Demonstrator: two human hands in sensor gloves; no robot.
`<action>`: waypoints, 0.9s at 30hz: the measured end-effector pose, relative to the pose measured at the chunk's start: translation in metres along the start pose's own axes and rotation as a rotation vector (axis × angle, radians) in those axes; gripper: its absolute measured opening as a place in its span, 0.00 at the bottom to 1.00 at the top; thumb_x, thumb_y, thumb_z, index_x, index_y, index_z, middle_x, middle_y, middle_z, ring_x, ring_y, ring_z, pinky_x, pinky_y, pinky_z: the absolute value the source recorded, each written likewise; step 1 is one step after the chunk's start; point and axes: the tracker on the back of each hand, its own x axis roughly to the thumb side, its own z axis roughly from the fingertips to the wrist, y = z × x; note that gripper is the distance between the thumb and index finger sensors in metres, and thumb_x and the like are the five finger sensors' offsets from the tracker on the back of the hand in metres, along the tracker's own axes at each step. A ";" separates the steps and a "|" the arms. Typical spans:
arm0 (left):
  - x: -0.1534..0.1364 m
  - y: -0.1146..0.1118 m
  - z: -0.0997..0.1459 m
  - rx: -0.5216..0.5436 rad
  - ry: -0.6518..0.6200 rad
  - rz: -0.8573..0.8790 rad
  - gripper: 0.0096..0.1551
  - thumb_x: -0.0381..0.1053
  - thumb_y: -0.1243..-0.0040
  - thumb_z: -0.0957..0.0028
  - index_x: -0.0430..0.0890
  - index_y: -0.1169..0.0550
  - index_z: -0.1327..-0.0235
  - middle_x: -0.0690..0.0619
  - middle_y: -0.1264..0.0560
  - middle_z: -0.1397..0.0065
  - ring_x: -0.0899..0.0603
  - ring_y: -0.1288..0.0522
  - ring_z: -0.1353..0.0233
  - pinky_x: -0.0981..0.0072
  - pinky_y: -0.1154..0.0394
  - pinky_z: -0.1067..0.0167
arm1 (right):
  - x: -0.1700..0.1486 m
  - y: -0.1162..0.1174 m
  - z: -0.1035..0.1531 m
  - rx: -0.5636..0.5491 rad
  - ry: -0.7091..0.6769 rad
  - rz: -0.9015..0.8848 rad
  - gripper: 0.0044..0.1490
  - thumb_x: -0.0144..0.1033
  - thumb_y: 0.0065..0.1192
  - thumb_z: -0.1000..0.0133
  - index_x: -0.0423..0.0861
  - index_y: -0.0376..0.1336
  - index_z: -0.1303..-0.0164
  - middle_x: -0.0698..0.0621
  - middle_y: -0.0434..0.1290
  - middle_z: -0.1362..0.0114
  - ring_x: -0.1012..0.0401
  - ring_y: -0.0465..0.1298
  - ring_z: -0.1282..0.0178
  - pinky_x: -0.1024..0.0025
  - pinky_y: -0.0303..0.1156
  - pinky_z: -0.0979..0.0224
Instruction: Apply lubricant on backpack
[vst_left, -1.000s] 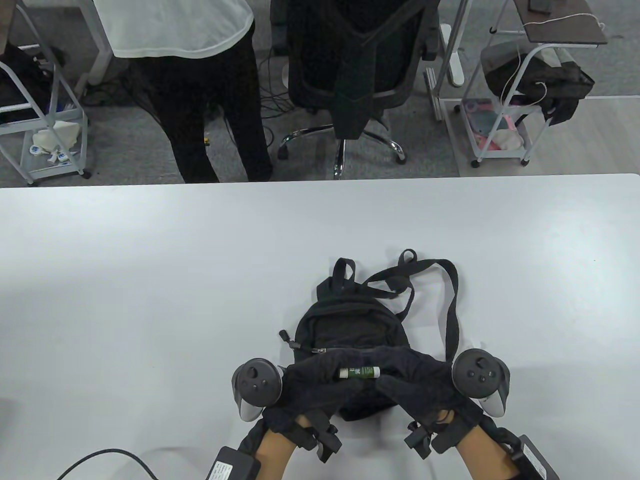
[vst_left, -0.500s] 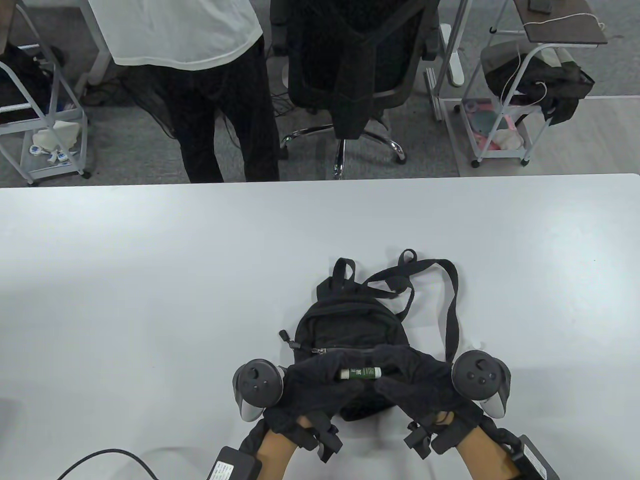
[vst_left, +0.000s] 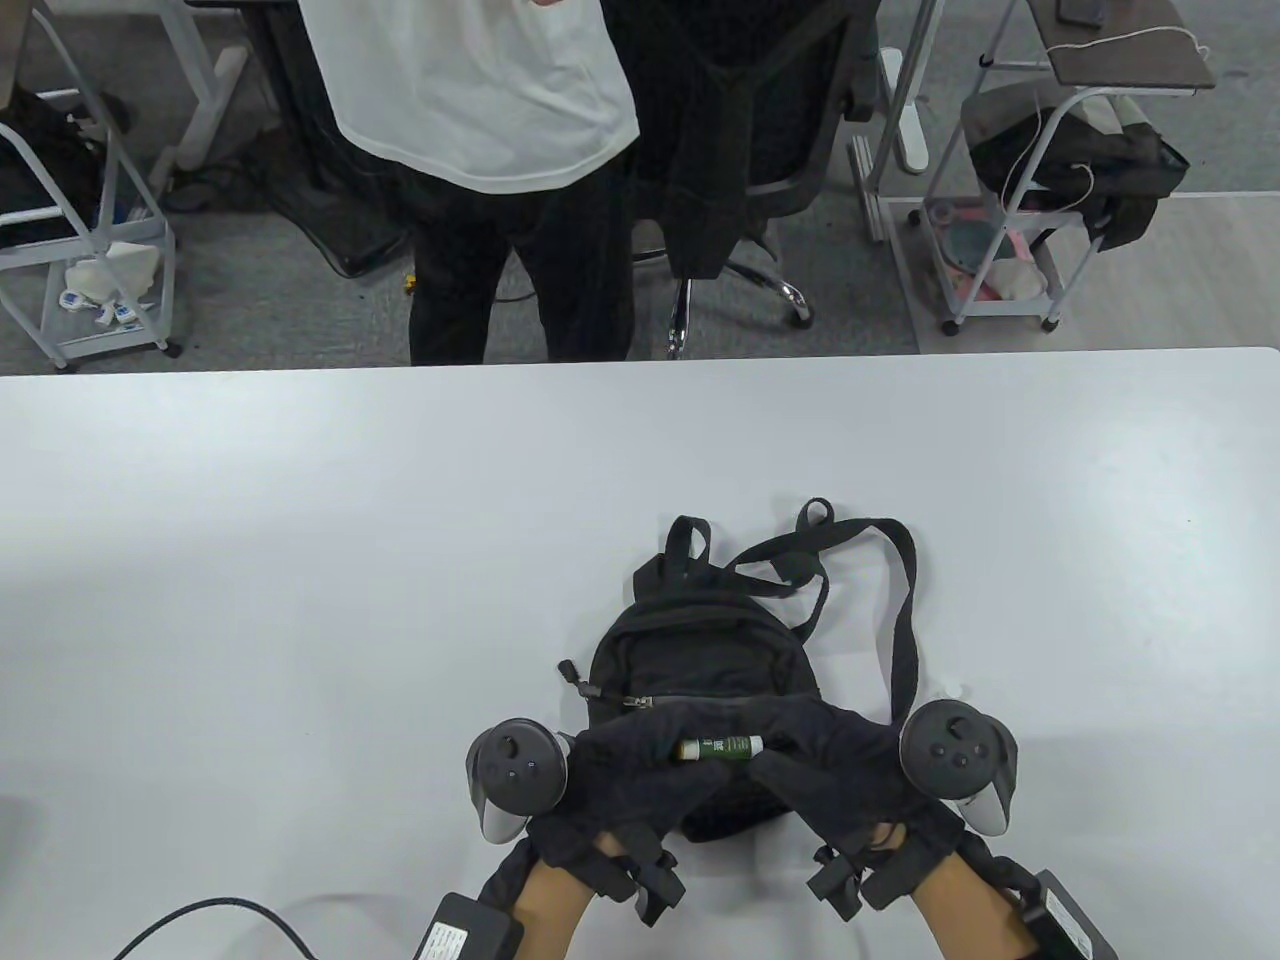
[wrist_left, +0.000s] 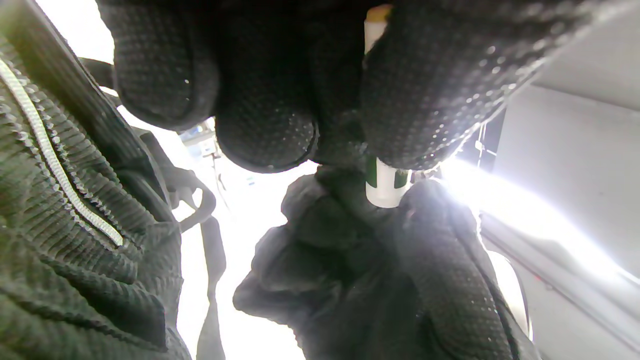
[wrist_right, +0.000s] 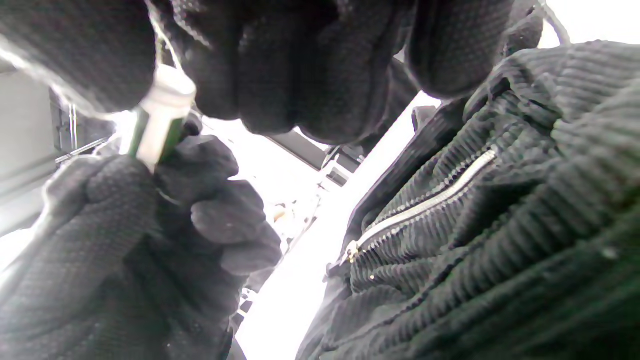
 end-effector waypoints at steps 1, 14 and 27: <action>0.001 0.000 0.000 -0.001 -0.004 -0.004 0.30 0.52 0.19 0.58 0.45 0.17 0.42 0.49 0.15 0.44 0.40 0.12 0.49 0.46 0.14 0.47 | -0.001 0.000 0.000 0.005 0.005 -0.007 0.32 0.66 0.64 0.51 0.60 0.71 0.41 0.56 0.78 0.38 0.58 0.84 0.44 0.49 0.74 0.34; 0.001 -0.001 0.000 -0.004 -0.003 -0.011 0.30 0.52 0.19 0.58 0.45 0.17 0.43 0.49 0.15 0.45 0.40 0.12 0.50 0.46 0.14 0.48 | -0.002 0.000 -0.001 0.024 0.010 -0.009 0.31 0.64 0.65 0.51 0.60 0.72 0.41 0.56 0.79 0.40 0.59 0.85 0.47 0.48 0.74 0.34; 0.003 -0.001 0.000 -0.011 -0.011 -0.015 0.30 0.51 0.18 0.58 0.45 0.18 0.43 0.49 0.15 0.45 0.40 0.12 0.50 0.46 0.14 0.48 | -0.002 0.000 -0.001 0.027 0.013 -0.014 0.33 0.62 0.72 0.53 0.59 0.70 0.39 0.56 0.79 0.39 0.60 0.85 0.46 0.48 0.74 0.33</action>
